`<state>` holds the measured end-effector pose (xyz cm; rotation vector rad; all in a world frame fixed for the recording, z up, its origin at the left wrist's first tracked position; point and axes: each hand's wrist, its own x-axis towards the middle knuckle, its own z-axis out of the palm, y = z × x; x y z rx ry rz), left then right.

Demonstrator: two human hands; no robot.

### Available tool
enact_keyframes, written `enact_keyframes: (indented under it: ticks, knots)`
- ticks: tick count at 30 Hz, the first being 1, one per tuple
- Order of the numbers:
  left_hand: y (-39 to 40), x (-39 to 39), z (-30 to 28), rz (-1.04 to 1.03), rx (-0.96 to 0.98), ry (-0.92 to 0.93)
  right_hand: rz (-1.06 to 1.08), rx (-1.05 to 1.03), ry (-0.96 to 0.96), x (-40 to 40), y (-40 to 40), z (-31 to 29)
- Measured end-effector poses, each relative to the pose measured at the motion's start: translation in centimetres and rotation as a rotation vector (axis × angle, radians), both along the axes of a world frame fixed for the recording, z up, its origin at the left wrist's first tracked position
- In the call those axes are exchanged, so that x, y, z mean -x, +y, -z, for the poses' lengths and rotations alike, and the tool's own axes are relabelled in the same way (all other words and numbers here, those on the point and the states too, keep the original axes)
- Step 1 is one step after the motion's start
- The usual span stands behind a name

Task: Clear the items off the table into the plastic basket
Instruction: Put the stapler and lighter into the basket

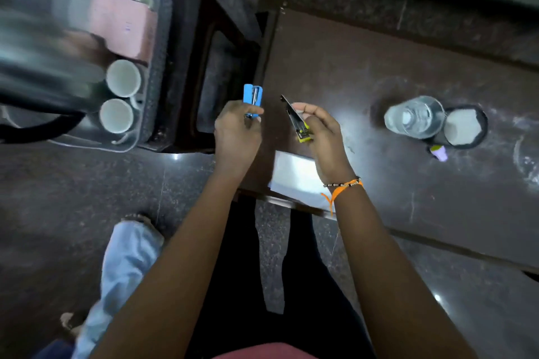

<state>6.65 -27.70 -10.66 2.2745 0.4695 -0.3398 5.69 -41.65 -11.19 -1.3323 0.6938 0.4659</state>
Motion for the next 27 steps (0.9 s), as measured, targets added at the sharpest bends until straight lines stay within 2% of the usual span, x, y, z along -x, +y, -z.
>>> enact_keyframes:
  ticks: [7,11,18,27]
  knots:
    - [12.6,-3.7,-4.5,-0.193,-0.09,-0.061,-0.293,-0.078,-0.169,-6.9,12.0,-3.6]
    - [18.1,-6.4,-5.3,-0.262,-0.088,-0.02,-0.439,0.103,-0.311,-11.4,18.2,-4.1]
    - [21.7,-10.1,-4.9,-0.163,-0.02,0.114,-0.647,0.448,-0.493,-20.2,25.6,-3.1]
    - [22.3,-8.9,-4.6,-0.063,0.005,0.195,-1.377,0.715,-0.718,-27.4,33.5,-0.1]
